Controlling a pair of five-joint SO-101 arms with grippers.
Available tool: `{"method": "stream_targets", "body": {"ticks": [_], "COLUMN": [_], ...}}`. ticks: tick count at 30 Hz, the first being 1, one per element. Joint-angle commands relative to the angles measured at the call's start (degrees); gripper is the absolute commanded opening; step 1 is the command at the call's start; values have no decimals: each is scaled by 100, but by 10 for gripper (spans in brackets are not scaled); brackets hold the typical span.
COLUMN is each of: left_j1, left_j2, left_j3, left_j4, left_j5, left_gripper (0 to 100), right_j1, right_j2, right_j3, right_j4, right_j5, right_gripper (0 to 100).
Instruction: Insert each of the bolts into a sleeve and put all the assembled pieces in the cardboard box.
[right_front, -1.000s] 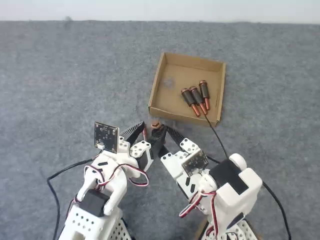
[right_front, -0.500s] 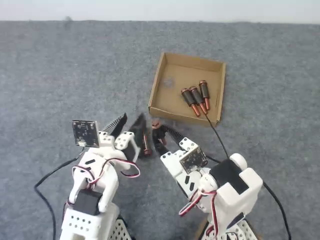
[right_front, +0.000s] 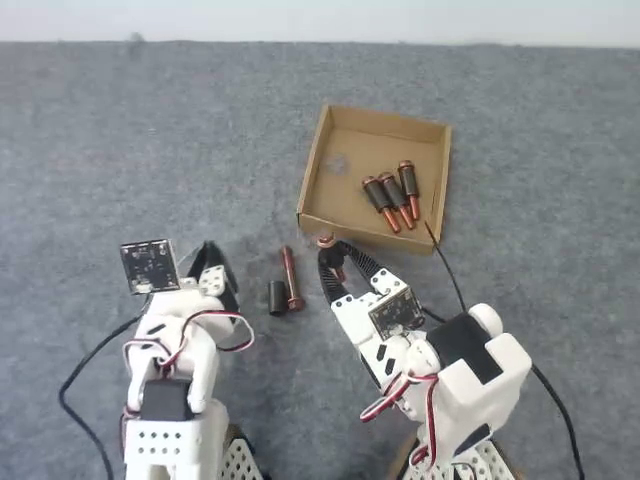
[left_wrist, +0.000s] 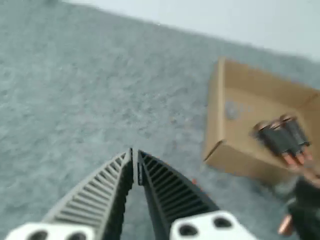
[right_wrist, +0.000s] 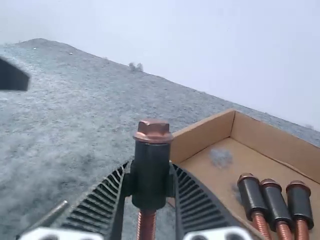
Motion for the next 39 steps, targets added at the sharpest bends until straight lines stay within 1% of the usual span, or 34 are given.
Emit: {"method": "stream_targets", "body": {"ticks": [1,4,7,14,19,20,25,30,34,39], "left_j1": [-352,-563,-756,-826,-835,-835,-835,-835,-835,-835], "left_j2": [-97,-97,-79,-79,-70,-70,-70,-70,-70,-70], "left_j3": [-66,-66,-66,-66,-66,-66,-66,-66,-66,-66], "left_j4": [571,1108,1257,1257,1275,1266,1257,1248,1248,1248], "left_j5": [-686,-1327,-1688,-1960,-2040,-2040,-2110,-2110,-2110,-2110], "left_gripper": [11,11,11,11,11,11,11,11,11,11], "right_j1": [66,119,330,804,910,910,971,1182,1596,2211], "right_j2": [-321,-532,-884,-1622,-1938,-2018,-2624,-3688,-4558,-5033], "right_j3": [9,44,167,325,290,281,-79,-545,-1081,-2259], "right_j4": [-48,-13,13,22,57,198,1824,3556,5341,7600], "right_j5": [-53,-44,-44,-53,-53,-53,-53,-79,-88,-62], "right_gripper": [6,6,6,6,6,6,6,6,6,6]}}
